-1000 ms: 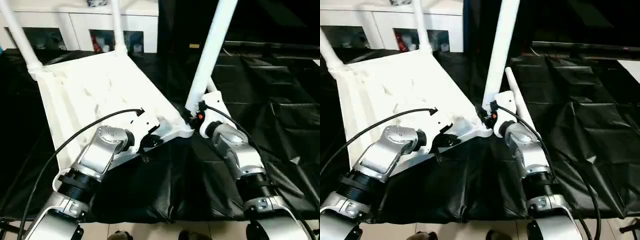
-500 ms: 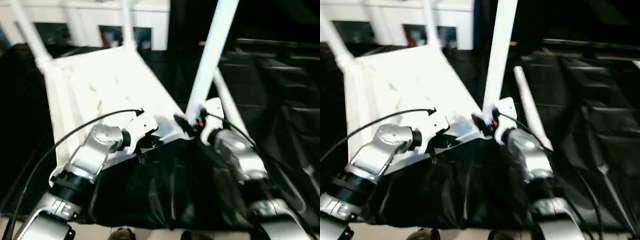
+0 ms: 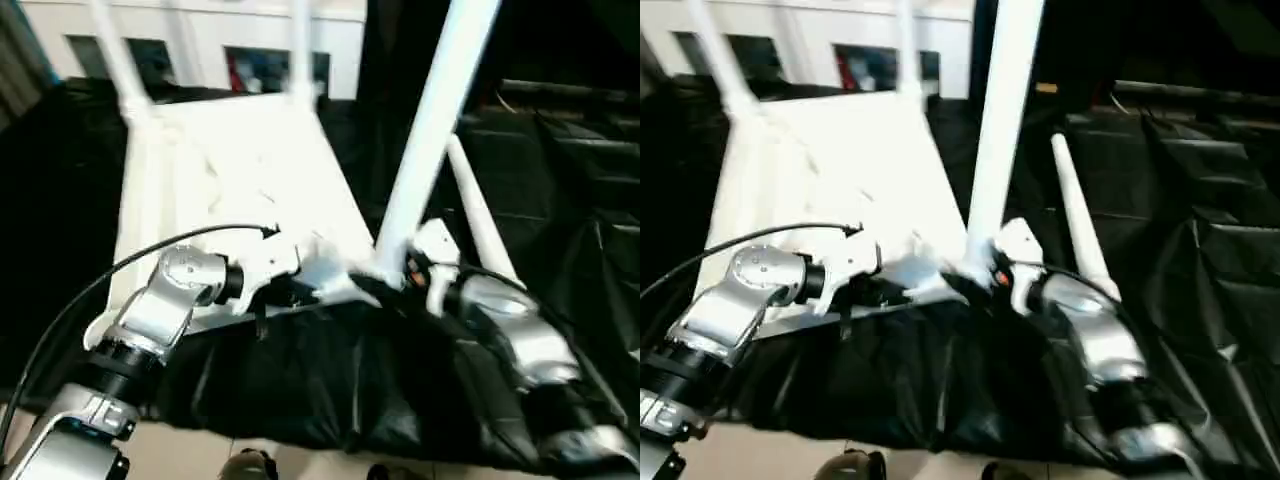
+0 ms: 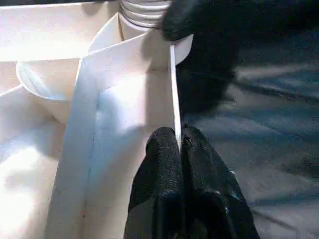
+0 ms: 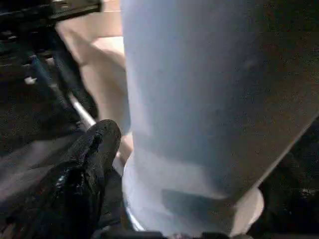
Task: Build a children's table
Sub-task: Rotate leg to tighten
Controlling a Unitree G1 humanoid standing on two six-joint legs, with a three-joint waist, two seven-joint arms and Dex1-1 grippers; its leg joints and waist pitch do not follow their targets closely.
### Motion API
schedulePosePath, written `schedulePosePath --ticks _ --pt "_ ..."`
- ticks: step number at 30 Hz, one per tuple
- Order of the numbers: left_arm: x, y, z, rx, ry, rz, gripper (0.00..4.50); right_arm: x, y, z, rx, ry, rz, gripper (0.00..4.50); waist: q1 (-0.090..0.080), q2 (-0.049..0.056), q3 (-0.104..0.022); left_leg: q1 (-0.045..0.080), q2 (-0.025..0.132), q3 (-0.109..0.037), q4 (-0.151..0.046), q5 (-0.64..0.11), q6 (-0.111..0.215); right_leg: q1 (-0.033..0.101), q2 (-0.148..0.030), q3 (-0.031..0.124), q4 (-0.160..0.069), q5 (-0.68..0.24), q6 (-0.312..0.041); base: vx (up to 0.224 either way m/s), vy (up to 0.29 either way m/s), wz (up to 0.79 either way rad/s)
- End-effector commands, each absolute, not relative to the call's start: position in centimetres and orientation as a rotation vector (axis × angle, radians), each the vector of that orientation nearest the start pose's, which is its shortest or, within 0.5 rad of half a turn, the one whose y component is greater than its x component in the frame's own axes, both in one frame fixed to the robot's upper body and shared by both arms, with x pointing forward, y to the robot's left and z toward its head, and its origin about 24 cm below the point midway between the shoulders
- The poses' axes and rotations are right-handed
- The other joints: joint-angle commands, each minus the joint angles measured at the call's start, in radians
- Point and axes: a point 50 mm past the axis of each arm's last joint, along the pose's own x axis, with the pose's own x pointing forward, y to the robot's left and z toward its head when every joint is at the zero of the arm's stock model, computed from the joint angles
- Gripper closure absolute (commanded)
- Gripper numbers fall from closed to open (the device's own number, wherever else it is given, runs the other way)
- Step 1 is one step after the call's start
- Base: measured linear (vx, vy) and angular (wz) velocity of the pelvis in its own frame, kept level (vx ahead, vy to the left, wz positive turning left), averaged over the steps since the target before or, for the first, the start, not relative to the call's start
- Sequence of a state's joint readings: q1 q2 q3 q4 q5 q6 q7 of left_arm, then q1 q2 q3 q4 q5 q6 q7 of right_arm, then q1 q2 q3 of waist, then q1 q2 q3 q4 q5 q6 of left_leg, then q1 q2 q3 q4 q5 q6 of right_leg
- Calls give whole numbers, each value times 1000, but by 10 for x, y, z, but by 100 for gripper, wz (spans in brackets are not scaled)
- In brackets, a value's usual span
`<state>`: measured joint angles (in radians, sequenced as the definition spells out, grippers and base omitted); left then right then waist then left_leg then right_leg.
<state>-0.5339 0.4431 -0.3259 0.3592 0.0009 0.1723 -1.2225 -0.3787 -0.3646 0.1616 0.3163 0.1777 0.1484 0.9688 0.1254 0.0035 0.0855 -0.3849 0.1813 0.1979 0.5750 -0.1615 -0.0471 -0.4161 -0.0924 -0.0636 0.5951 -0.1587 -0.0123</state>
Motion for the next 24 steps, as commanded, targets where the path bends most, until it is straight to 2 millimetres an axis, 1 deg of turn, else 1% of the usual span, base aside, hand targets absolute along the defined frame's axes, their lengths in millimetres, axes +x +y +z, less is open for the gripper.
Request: schedulePosePath --ticks 1,2,3,4,5,8,9,11,13,14,19,20,21,22,23,24 --pt "301 120 79 502 327 -1486 450 289 -140 59 -171 234 1179 69 -1 11 -78 34 53 -24 -73 -354 -3 46 -60 44 -77 -328 -194 0 0 0" --pt "300 121 78 507 330 -1507 450 287 -141 59 -172 247 1208 69 3 13 -80 35 53 -23 -70 -346 1 44 -59 45 -76 -319 -195 0 0 0" --pt "299 122 78 510 331 -1517 450 286 -141 59 -172 253 1220 82 6 11 -83 31 53 -24 -69 -322 6 49 -60 45 -72 -299 -197 0 0 0" --pt "299 123 77 512 336 -1530 450 286 -141 59 -173 257 1234 94 8 14 -84 30 53 -24 -69 -307 8 49 -60 45 -69 -284 -200 0 0 0" --pt "298 123 77 514 340 -1539 450 285 -141 59 -173 258 1241 103 12 13 -85 28 53 -24 -67 -291 12 49 -60 43 -66 -265 -207 0 0 0" --pt "297 125 74 531 351 -1564 450 283 -141 57 -177 283 1282 105 17 13 -87 30 53 -21 -63 -272 17 47 -58 42 -62 -234 -222 0 0 0" --pt "297 126 73 536 356 -1569 450 281 -140 56 -175 295 1297 135 18 13 -88 26 53 -22 -63 -265 20 50 -59 41 -59 -225 -226 0 0 0" --pt "297 127 73 537 358 -1571 450 280 -140 55 -176 303 1306 144 19 14 -88 25 53 -23 -63 -257 20 50 -59 40 -58 -214 -228 0 0 0" --pt "298 127 72 535 362 -1570 450 278 -139 53 -171 313 1317 148 18 14 -87 25 54 -24 -64 -266 19 51 -59 40 -57 -220 -229 0 0 0" --pt "299 128 72 527 366 -1567 450 277 -137 51 -159 321 1323 166 18 13 -85 26 54 -23 -65 -281 15 49 -59 40 -60 -236 -226 0 0 0" --pt "300 127 71 496 364 -1548 450 273 -136 45 -132 337 1329 174 18 12 -82 28 55 -24 -67 -299 10 48 -61 41 -63 -267 -220 0 0 0" --pt "301 127 71 487 362 -1542 450 273 -135 44 -124 338 1326 174 19 13 -81 30 54 -23 -66 -308 8 46 -62 42 -66 -284 -217 0 0 0" --pt "302 126 71 476 358 -1528 450 273 -134 43 -100 339 1306 174 19 12 -81 31 55 -24 -67 -312 6 47 -63 42 -66 -292 -216 0 0 0" --pt "305 123 71 466 354 -1491 450 275 -133 41 -76 332 1264 174 18 9 -81 30 55 -24 -67 -313 6 47 -63 42 -67 -297 -215 0 0 0" --pt "306 122 71 463 352 -1477 450 276 -133 40 -67 329 1245 175 19 12 -80 34 56 -24 -68 -324 0 43 -65 42 -69 -316 -213 0 0 0" --pt "309 119 71 455 350 -1443 450 280 -132 38 -48 324 1182 175 16 7 -79 32 55 -26 -70 -337 -5 46 -66 41 -72 -345 -205 0 0 0"
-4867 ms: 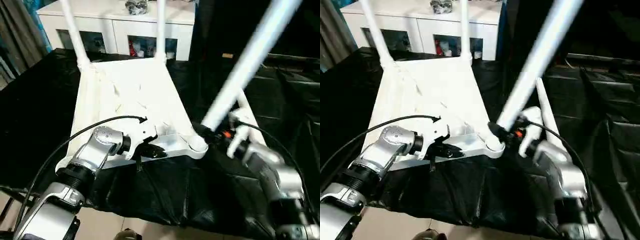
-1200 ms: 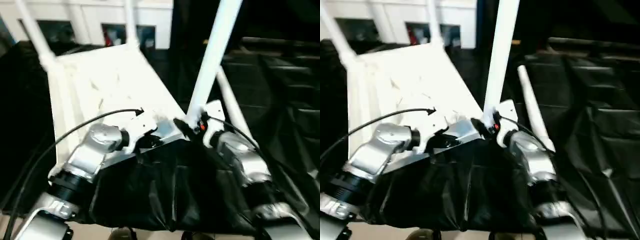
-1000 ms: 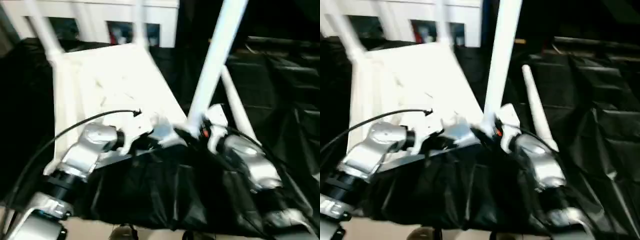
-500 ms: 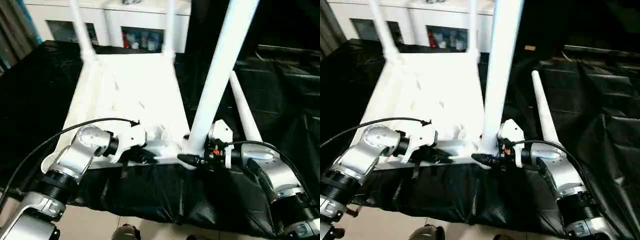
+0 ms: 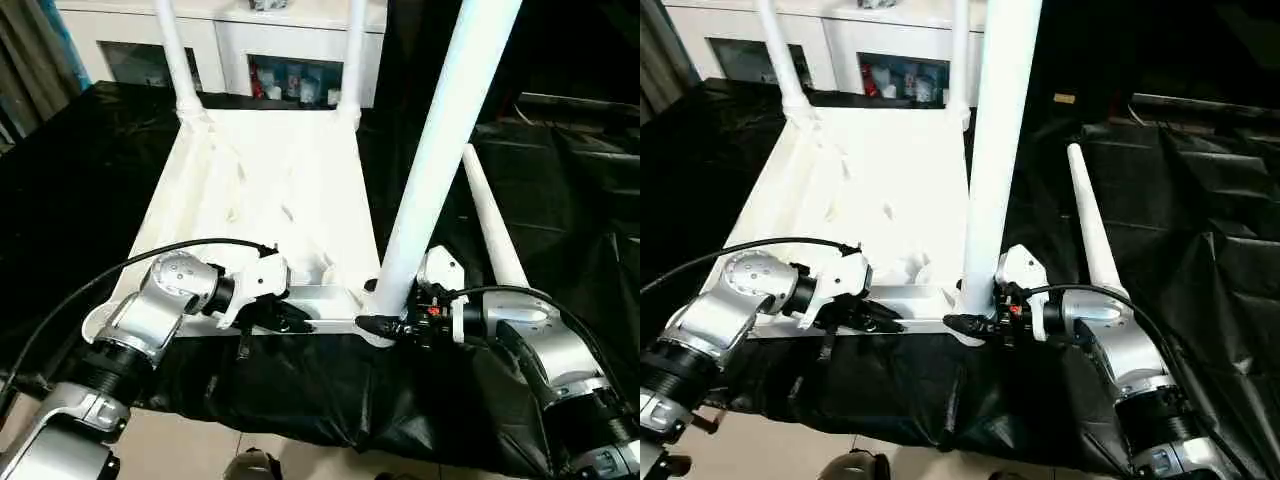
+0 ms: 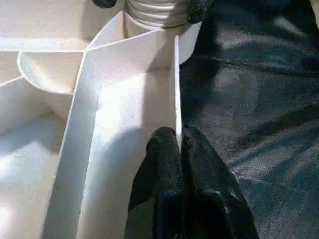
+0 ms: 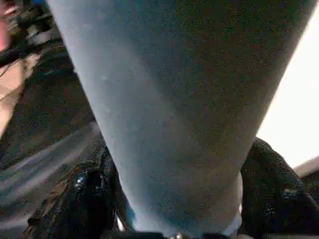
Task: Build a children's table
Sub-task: Rotate leg to tighten
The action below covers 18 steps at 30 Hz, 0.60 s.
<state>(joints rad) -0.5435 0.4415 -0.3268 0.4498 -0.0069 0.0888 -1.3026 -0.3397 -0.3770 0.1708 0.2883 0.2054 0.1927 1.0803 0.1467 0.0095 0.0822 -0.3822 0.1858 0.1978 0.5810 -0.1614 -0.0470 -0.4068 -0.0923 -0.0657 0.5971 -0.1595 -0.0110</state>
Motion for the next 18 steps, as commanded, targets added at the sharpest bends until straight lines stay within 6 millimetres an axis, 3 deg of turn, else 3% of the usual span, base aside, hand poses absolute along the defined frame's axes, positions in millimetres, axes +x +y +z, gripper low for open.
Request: schedulePosePath --ticks 1,2,4,5,8,11,16,18 --pt "310 118 71 453 350 -1439 450 281 -131 38 -46 323 1174 175 -6 2 -75 30 50 -26 -76 -340 -8 36 -68 44 -75 -358 -203 0 0 0" --pt "316 111 72 432 331 -1374 450 291 -130 32 -26 316 1023 175 -9 -3 -72 29 48 -28 -77 -349 -14 34 -69 43 -79 -396 -191 0 0 0" --pt "320 102 73 422 320 -1321 450 301 -129 25 -5 316 881 175 -17 -3 -68 31 47 -33 -79 -380 -36 31 -74 40 -87 -472 -175 0 0 0" --pt "323 96 73 426 311 -1280 450 306 -126 22 14 318 796 175 -24 -5 -67 30 45 -39 -81 -396 -45 35 -77 35 -92 -530 -149 0 0 0" --pt "326 84 75 404 298 -1219 450 315 -121 18 32 318 670 176 -42 -4 -65 28 43 -42 -83 -418 -44 33 -76 32 -102 -563 -119 0 0 0" --pt "328 69 75 392 286 -1155 450 323 -109 16 56 314 545 176 -52 -7 -62 39 36 -42 -76 -436 -36 25 -76 27 -119 -644 -96 0 0 0" --pt "325 56 72 368 293 -1158 450 329 -99 17 77 306 467 176 -60 -5 -63 35 37 -43 -82 -438 -27 27 -69 26 -118 -605 -90 0 0 0" --pt "325 53 71 365 294 -1155 450 331 -93 17 88 292 461 176 -61 -5 -65 36 39 -41 -86 -441 -23 26 -68 28 -113 -554 -108 0 0 0"
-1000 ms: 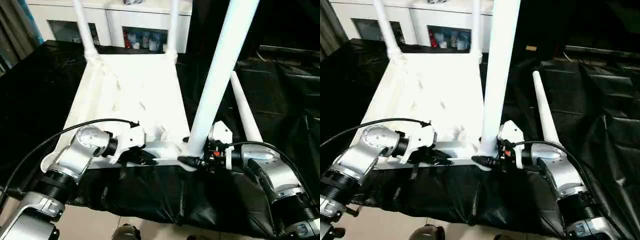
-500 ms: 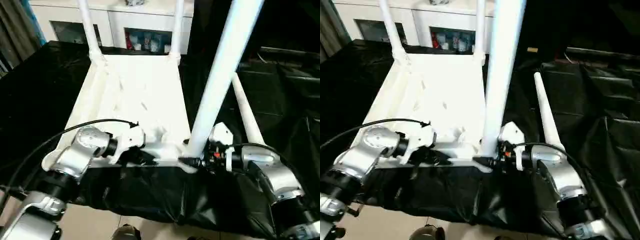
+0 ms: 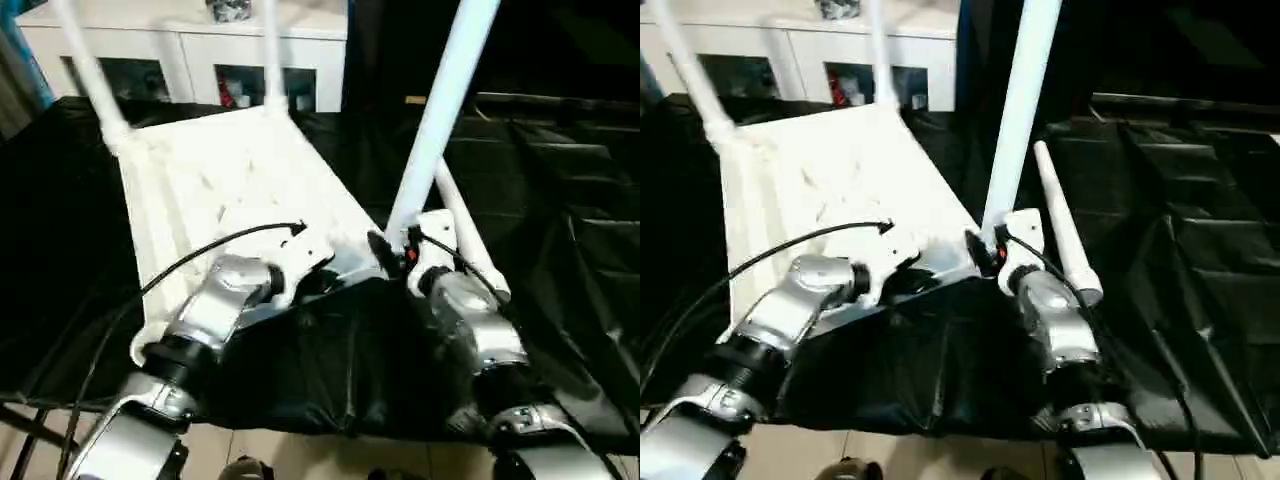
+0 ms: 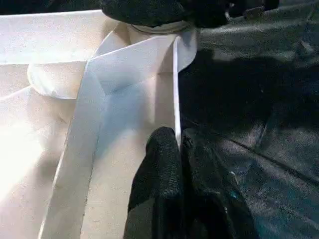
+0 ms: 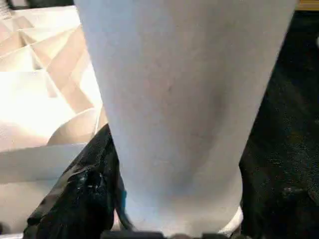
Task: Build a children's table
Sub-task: Rotate leg to tighten
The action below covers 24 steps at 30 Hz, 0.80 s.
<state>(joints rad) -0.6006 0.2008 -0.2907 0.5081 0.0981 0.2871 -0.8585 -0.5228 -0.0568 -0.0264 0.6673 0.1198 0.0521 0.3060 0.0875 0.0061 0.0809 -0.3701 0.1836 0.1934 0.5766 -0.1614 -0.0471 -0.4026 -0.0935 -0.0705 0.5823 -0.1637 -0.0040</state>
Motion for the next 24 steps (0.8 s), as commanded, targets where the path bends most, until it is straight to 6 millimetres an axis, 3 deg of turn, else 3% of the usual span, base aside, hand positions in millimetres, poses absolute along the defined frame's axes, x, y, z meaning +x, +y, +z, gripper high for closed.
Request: schedulePosePath --ticks 1,2,4,7,10,16,17,24 --pt "325 53 71 361 294 -1154 450 332 -91 19 109 283 468 141 -2 -1 -64 23 42 -37 -83 -440 -21 25 -66 33 -96 -529 -121 0 0 0" --pt "325 54 71 365 294 -1151 450 333 -90 20 121 277 475 106 -2 0 -64 24 43 -37 -84 -440 -21 24 -65 34 -96 -519 -125 0 0 0" --pt "325 58 71 369 294 -1154 450 334 -90 22 125 271 498 103 -2 -2 -63 21 43 -36 -86 -434 -17 27 -65 35 -93 -494 -134 0 0 0" --pt "324 66 71 382 298 -1174 450 336 -98 28 86 235 535 65 0 -1 -64 24 42 -32 -84 -426 -12 25 -66 40 -92 -476 -146 0 0 0" --pt "324 70 71 389 298 -1185 450 336 -101 31 73 224 562 65 1 -1 -67 19 43 -30 -84 -393 -4 30 -65 43 -85 -421 -161 0 0 0" --pt "319 91 72 408 315 -1315 450 320 -114 41 -28 182 871 65 11 1 -76 18 45 -19 -75 -297 36 37 -60 46 -66 -257 -212 0 0 0" --pt "318 98 73 414 321 -1348 450 312 -117 43 -55 184 977 65 17 2 -78 22 47 -16 -72 -281 43 35 -58 46 -63 -230 -225 0 0 0" --pt "314 120 74 442 354 -1446 450 293 -130 49 -144 241 1252 65 44 6 -89 12 51 -10 -56 -137 99 44 -53 41 -28 -6 -292 7 -2 1"
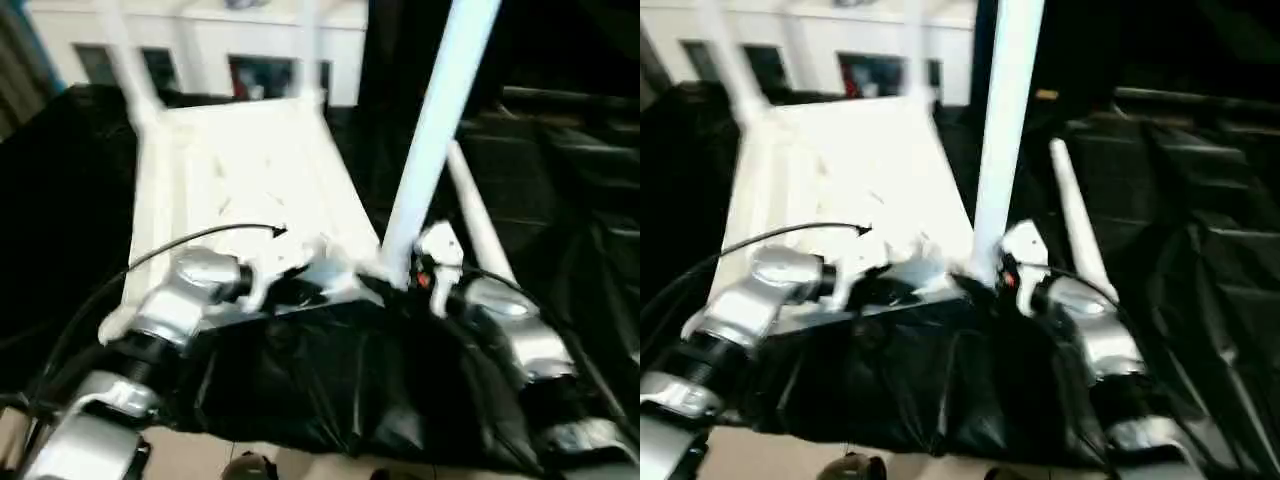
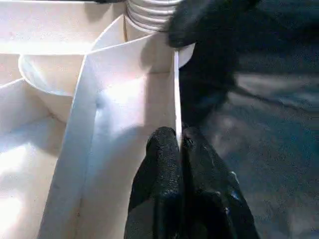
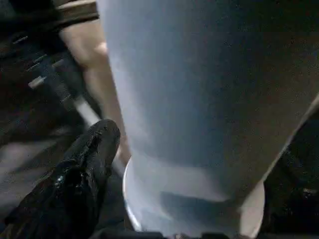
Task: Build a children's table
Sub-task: Rotate leg to tighten
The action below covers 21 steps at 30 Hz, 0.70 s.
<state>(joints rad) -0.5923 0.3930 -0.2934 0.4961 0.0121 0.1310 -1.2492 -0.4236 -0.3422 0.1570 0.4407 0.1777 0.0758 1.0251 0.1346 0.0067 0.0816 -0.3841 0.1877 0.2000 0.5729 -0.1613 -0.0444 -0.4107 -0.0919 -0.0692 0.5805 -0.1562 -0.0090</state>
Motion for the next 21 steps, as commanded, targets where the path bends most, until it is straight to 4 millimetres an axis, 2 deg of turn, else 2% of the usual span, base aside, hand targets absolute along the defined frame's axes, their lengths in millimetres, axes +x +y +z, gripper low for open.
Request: schedulePosePath --ticks 1,2,3,5,6,8,11,14,18,19,21 --pt "314 120 74 442 354 -1446 450 293 -130 49 -144 241 1252 65 -2 5 -90 25 48 -16 -51 -135 98 52 -55 39 -25 -14 -289 0 0 0" --pt "313 125 74 439 364 -1477 450 287 -133 49 -179 272 1338 80 3 6 -86 25 48 -16 -52 -152 96 49 -56 40 -29 -40 -287 0 0 0" --pt "313 125 74 439 364 -1477 450 287 -133 49 -179 272 1338 99 4 5 -85 24 47 -16 -52 -164 92 49 -57 39 -30 -62 -285 0 0 0" --pt "311 131 73 443 380 -1510 450 282 -134 49 -203 306 1419 107 8 6 -79 27 50 -18 -59 -222 67 47 -59 41 -39 -151 -268 0 0 0" --pt "311 132 73 447 382 -1514 450 281 -134 49 -203 314 1432 116 9 7 -76 30 52 -18 -62 -262 50 42 -60 42 -45 -202 -259 0 0 0" --pt "311 135 73 454 389 -1520 450 280 -133 49 -202 328 1461 138 8 5 -74 32 53 -20 -66 -299 28 43 -62 44 -50 -253 -246 0 0 0" --pt "312 138 73 454 393 -1522 450 278 -131 49 -191 342 1484 151 8 5 -71 34 52 -22 -68 -335 7 38 -65 47 -56 -317 -228 0 0 0" --pt "312 141 73 452 400 -1521 450 277 -128 47 -168 338 1475 171 7 5 -72 31 52 -25 -70 -343 -4 39 -68 47 -59 -361 -208 0 0 0" --pt "312 140 72 428 399 -1514 450 278 -126 45 -110 324 1413 176 8 7 -75 30 52 -26 -70 -331 -5 39 -66 47 -57 -331 -214 0 0 0" --pt "312 139 72 424 397 -1507 450 280 -125 45 -93 316 1378 176 7 11 -76 29 52 -26 -70 -330 -7 40 -66 47 -55 -328 -216 0 0 0" --pt "314 136 70 419 401 -1470 450 286 -122 43 -61 291 1277 177 2 11 -75 29 50 -29 -72 -348 -21 39 -66 44 -56 -345 -213 0 0 0"
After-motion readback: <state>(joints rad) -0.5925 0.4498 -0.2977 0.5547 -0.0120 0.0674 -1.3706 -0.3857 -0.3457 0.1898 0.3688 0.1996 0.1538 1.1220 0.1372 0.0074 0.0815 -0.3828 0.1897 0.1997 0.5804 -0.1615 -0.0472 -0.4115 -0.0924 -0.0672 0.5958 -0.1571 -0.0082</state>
